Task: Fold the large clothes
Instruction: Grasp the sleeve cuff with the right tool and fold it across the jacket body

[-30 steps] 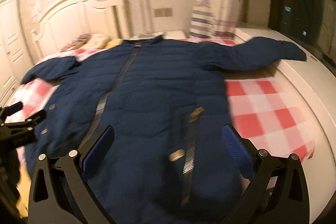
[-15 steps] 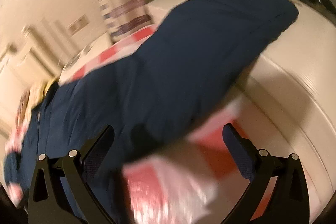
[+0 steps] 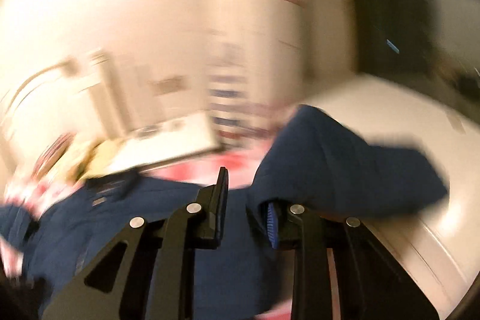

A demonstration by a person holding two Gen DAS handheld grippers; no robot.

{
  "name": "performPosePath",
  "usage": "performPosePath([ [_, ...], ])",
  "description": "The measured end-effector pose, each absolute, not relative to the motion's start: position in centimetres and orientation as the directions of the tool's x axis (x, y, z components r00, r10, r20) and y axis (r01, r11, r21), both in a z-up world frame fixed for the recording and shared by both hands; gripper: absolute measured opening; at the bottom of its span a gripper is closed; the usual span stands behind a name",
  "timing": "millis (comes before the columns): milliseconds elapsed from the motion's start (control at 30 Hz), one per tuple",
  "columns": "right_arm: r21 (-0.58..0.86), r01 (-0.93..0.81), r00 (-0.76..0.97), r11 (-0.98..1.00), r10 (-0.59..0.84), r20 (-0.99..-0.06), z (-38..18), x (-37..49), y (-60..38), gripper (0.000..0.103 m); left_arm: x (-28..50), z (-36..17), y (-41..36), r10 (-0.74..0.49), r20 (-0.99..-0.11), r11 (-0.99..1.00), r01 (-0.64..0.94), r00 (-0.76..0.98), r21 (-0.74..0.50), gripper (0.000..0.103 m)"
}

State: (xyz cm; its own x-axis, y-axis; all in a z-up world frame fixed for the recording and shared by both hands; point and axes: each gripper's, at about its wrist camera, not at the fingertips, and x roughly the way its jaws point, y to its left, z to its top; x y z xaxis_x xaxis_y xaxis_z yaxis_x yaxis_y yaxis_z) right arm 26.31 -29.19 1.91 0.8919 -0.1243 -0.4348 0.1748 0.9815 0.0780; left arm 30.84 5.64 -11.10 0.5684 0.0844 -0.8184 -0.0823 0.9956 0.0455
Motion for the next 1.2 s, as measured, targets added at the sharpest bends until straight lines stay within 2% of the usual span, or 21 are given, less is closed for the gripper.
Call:
performPosePath([
  [67, 0.04, 0.058, 0.894, 0.998, -0.034, -0.447, 2.0, 27.0, -24.9, 0.026, 30.8, -11.1, 5.6, 0.082, -0.818, 0.996, -0.079, 0.569, 0.045, 0.101],
  [167, 0.01, -0.075, 0.835, 0.997, 0.068, -0.546, -0.3, 28.5, -18.6, 0.026, 30.8, -11.1, 5.7, 0.077, -0.818, 0.997, -0.07, 0.57, 0.045, 0.101],
  [233, 0.046, -0.148, 0.719, 0.988, 0.139, -0.681, -4.2, 30.2, -15.6, 0.026, 30.6, -11.0, 5.8, 0.071, -0.818, 0.997, -0.063, 0.571, 0.043, 0.101],
  [333, 0.026, -0.149, 0.555, 0.989, 0.105, -0.825, -9.6, 32.5, -13.8, 0.028, 30.6, -11.0, 5.8, 0.07, -0.815, 0.997, -0.06, 0.575, 0.043, 0.101],
  [400, 0.037, -0.163, 0.577, 0.986, 0.125, -0.807, -9.7, 31.4, -13.6, 0.031, 30.6, -11.0, 5.8, 0.068, -0.815, 0.997, -0.06, 0.575, 0.041, 0.101],
  [433, 0.085, -0.177, 0.559, 0.981, 0.171, -0.812, -9.4, 31.0, -14.0, 0.054, 30.6, -11.0, 5.8, 0.066, -0.815, 0.997, -0.06, 0.576, 0.038, 0.101],
  [467, 0.195, -0.206, 0.53, 0.959, 0.277, -0.801, -8.8, 30.3, -14.9, 0.08, 30.6, -10.9, 5.9, 0.063, -0.815, 0.998, -0.06, 0.577, 0.035, 0.101],
  [500, 0.246, -0.21, 0.534, 0.946, 0.321, -0.782, -8.3, 29.3, -15.7, 0.088, 30.5, -10.9, 5.9, 0.061, -0.814, 0.998, -0.06, 0.577, 0.033, 0.101],
  [533, 0.28, -0.201, 0.558, 0.939, 0.344, -0.755, -7.5, 27.4, -16.3, 0.088, 30.5, -10.9, 5.9, 0.058, -0.813, 0.998, -0.059, 0.579, 0.029, 0.101],
  [633, 0.323, -0.109, 0.703, 0.94, 0.303, -0.644, -4.6, 22.4, -22.1, 0.084, 30.4, -10.8, 6.1, 0.044, -0.809, 0.998, -0.059, 0.586, 0.011, 0.101],
  [733, 0.464, 0.091, 0.777, 0.881, 0.228, -0.586, -4.7, 20.6, -29.6, 0.083, 30.4, -10.8, 6.1, 0.041, -0.807, 0.998, -0.057, 0.588, 0.009, 0.101],
  [833, 0.598, 0.256, 0.756, 0.76, 0.227, -0.613, -7.6, 21.7, -35.8, 0.078, 30.5, -10.8, 6.0, 0.04, -0.806, 0.998, -0.054, 0.591, 0.009, 0.101],
  [1000, 0.654, 0.35, 0.711, 0.671, 0.265, -0.652, -11.7, 26.0, -37.9, 0.076, 30.3, -10.7, 6.2, 0.026, -0.803, 0.998, -0.055, 0.595, -0.009, 0.101],
  [1033, 0.667, 0.35, 0.725, 0.658, 0.262, -0.638, -12.1, 26.5, -37.6, 0.07, 30.3, -10.6, 6.3, 0.02, -0.802, 0.998, -0.055, 0.597, -0.017, 0.101],
  [1100, 0.652, 0.349, 0.769, 0.673, 0.191, -0.609, -11.0, 27.4, -37.5, 0.047, 30.1, -10.6, 6.5, 0.008, -0.797, 0.998, -0.056, 0.604, -0.033, 0.101],
  [1133, 0.623, 0.336, 0.796, 0.706, 0.141, -0.589, -9.7, 27.8, -36.8, 0.031, 30.1, -10.5, 6.7, 0.001, -0.793, 0.997, -0.057, 0.609, -0.043, 0.101],
  [1200, 0.57, 0.253, 0.842, 0.782, 0.113, -0.528, -6.7, 28.1, -33.5, 0.025, 30.0, -10.4, 6.8, -0.007, -0.79, 0.997, -0.057, 0.613, -0.053, 0.101],
])
